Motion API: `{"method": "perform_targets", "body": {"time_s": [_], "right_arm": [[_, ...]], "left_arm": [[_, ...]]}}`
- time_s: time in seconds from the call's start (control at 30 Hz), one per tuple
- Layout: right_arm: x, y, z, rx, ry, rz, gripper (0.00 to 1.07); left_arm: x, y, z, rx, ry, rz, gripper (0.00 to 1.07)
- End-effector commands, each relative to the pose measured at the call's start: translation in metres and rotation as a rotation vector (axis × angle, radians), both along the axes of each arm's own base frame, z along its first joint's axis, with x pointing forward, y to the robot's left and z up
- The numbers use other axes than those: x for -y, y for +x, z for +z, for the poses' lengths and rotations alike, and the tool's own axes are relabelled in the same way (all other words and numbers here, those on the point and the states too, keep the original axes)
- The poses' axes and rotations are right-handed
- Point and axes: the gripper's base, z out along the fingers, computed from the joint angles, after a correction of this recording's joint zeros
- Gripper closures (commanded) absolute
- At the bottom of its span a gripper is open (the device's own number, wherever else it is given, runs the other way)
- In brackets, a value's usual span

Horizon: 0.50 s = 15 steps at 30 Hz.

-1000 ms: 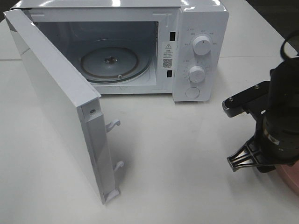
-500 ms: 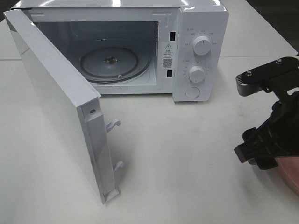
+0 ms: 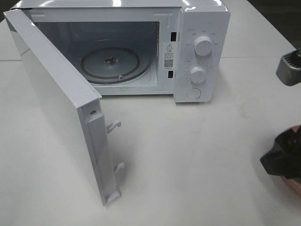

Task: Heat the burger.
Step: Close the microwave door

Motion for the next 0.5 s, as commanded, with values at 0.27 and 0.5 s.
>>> {"method": "perform_targets", "body": {"time_s": [0.27,0.5], "right_arm": [[0.027,-0.039,0.021,0.034,0.035,0.042,0.31],[0.045,-0.062,0.028,0.075,0.066,0.031,0.31]], "left_arm": [[0.000,-0.003,0.000,0.030,-0.001,0.001,0.07],[0.000,-0.003,0.000,0.030,-0.001,0.001,0.07]]}}
